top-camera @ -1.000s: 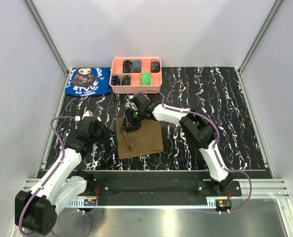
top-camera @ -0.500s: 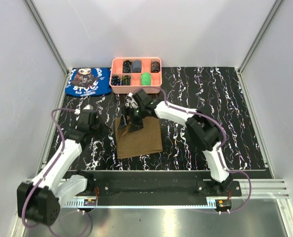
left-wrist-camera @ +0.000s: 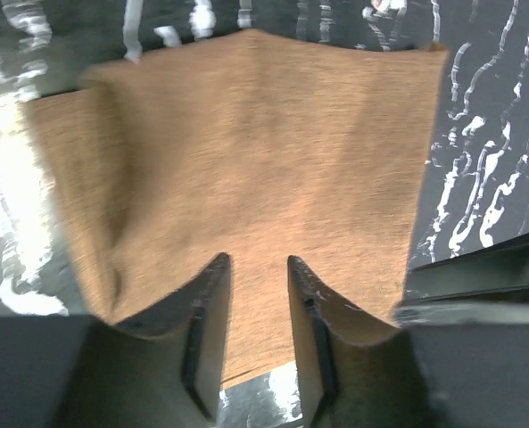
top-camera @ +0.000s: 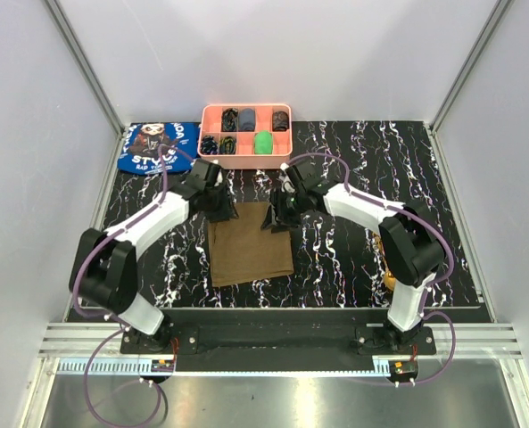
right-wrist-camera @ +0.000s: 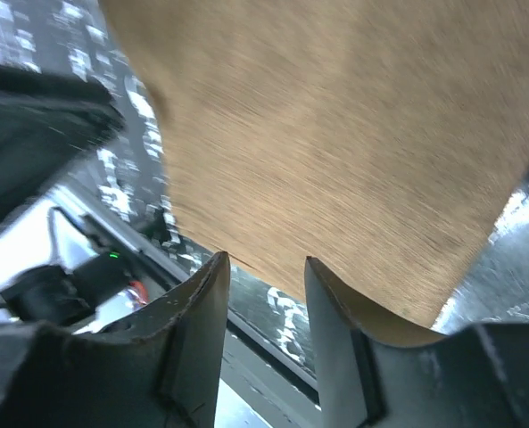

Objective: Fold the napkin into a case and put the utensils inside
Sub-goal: Fold the rectangle-folded napkin at the center of the board.

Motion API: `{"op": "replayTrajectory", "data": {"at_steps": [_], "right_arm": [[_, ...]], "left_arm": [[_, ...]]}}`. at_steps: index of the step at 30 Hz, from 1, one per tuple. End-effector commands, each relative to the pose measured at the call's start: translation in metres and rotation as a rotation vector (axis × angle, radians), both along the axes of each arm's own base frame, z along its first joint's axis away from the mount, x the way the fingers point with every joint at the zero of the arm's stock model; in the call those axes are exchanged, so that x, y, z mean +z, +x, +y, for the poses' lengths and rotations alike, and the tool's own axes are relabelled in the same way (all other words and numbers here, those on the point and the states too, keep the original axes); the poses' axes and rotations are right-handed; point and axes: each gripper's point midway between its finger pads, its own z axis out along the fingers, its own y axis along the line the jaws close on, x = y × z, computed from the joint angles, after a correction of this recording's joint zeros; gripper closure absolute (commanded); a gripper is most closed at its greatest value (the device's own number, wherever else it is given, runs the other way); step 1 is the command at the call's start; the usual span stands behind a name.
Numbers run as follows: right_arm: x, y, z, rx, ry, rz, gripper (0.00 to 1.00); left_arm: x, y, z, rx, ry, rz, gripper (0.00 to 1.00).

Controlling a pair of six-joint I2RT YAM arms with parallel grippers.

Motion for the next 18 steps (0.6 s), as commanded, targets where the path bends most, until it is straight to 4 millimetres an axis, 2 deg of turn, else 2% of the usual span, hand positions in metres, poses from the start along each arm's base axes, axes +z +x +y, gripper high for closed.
{"op": "replayTrajectory", "data": {"at_steps": [1,6,11,13,16,18], "right_arm": [[0.005,-0.003,-0.008,0.008,-0.023,-0.065,0.54],[-0.013,-0.023,-0.013,0.035,-0.002,-0.025,0.64],[-0.036,-0.039,-0.014,0.053,0.026,0.034,0.69],[-0.043,-0.042,-0.018,0.048,0.016,0.040,0.71],[-0.060,-0.043,-0.036,0.008,-0.059,0.034,0.72],[-0.072,-0.034,-0.057,-0.038,-0.125,0.016,0.73]], "left_arm": [[0.011,0.023,-0.004,0.016,0.018,-0.060,0.60],[0.013,0.038,0.005,0.032,0.078,-0.098,0.47],[-0.027,0.050,0.003,0.025,0.072,0.017,0.51],[-0.044,0.050,0.011,0.055,0.102,0.060,0.52],[-0.061,0.043,0.031,0.116,0.169,0.093,0.52],[-0.073,0.030,0.038,0.132,0.188,0.126,0.52]]}}
